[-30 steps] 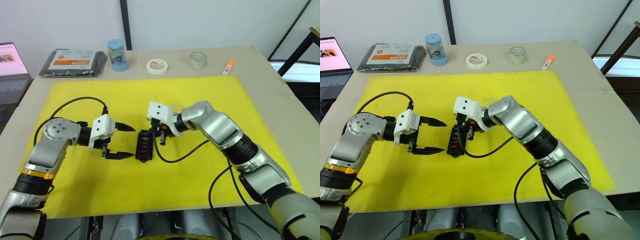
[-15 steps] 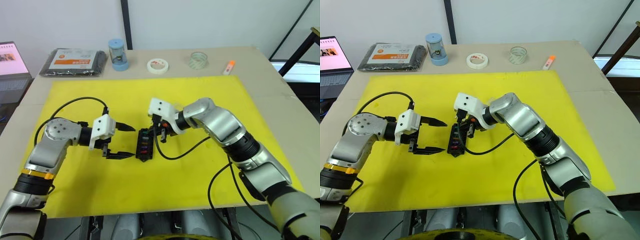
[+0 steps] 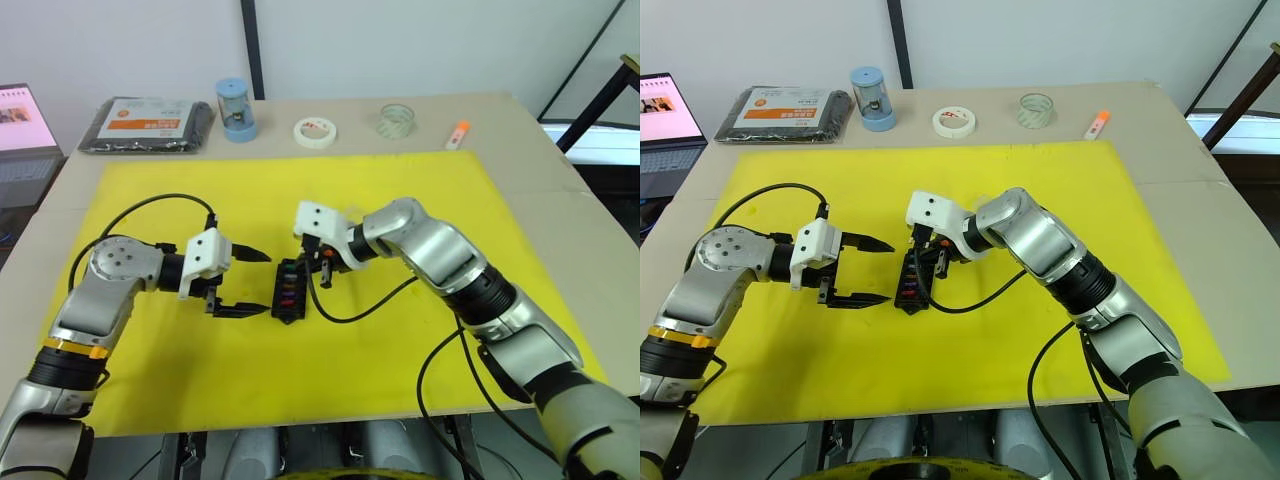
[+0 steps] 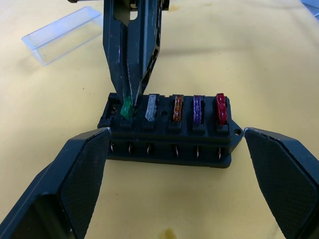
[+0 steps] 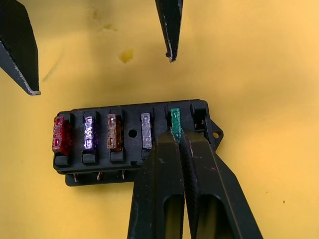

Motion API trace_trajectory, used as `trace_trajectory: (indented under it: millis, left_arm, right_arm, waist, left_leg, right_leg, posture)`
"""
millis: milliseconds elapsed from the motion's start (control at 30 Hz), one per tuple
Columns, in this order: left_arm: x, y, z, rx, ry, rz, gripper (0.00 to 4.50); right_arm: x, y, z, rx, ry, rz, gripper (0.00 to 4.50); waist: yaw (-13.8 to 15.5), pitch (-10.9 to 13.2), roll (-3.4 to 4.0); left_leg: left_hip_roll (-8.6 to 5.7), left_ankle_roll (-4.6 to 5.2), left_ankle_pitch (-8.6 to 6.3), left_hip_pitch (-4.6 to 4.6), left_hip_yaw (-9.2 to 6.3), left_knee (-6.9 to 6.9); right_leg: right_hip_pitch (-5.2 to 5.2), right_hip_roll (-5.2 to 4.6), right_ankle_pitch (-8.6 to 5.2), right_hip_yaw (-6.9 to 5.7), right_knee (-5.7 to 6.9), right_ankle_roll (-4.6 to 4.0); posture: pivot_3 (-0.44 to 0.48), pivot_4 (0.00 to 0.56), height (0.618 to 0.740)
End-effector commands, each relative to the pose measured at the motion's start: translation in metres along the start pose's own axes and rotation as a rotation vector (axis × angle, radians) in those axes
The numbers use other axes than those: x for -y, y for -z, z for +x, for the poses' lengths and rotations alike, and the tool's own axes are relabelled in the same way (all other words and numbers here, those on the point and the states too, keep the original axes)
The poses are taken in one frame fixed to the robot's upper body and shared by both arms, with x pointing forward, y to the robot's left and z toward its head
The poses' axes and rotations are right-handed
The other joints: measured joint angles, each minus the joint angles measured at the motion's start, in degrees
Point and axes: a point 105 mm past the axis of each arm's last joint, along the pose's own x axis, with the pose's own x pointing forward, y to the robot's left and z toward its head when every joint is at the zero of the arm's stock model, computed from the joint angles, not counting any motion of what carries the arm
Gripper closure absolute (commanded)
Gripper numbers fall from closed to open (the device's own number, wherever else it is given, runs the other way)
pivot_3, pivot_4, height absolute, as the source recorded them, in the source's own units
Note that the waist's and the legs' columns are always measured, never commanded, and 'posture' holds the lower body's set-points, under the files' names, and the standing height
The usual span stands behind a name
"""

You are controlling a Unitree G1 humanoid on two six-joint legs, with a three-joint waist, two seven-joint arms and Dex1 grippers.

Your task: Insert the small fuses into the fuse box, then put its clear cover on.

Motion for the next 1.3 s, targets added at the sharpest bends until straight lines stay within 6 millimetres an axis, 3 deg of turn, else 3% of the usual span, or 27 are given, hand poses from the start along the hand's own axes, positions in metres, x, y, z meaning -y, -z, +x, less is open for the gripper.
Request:
trace_trajectory:
  millis: [33, 567, 733, 1300]
  left_arm:
    - [-0.001, -0.006, 0.0, 0.008, -0.007, 0.034, 0.03]
    - [0.0, -0.006, 0.001, 0.008, -0.012, 0.029, 0.03]
    - [0.0, -0.006, 0.001, 0.008, -0.014, 0.029, 0.0]
    - [0.0, -0.005, 0.001, 0.009, -0.021, 0.028, 0.0]
  right_arm:
    - [0.0, 0.014, 0.006, -0.061, 0.0, -0.005, 4.5]
    - [-0.001, 0.004, 0.0, -0.029, -0.015, -0.01, 4.5]
    - [0.0, -0.004, -0.004, -0.01, -0.006, -0.005, 3.2]
    - [0.005, -0.038, -0.023, 0.107, 0.032, -0.046, 3.2]
  waist:
    - [0.0, 0.0, 0.0]
    - [0.0, 0.0, 0.0]
    - [0.0, 0.0, 0.0]
    - [0.0, 0.0, 0.01]
  left_leg:
    - [0.0, 0.0, 0.0, 0.01, 0.0, 0.0]
    - [0.01, 0.0, 0.0, 0.02, -0.01, 0.0]
    - [0.01, 0.0, 0.0, 0.02, -0.01, 0.0]
    - [0.01, 0.0, 0.0, -0.03, -0.01, 0.0]
  right_leg:
    - [0.01, 0.0, 0.0, 0.0, 0.0, 0.0]
    - [0.02, 0.0, 0.0, 0.0, 0.0, 0.0]
    - [0.02, 0.0, 0.0, 0.0, 0.0, 0.0]
    - [-0.02, 0.01, 0.0, 0.0, 0.0, 0.0]
  posture:
    - [0.0, 0.15, 0.74]
    - [0.0, 0.15, 0.74]
    - [0.0, 0.15, 0.74]
    - [0.0, 0.15, 0.74]
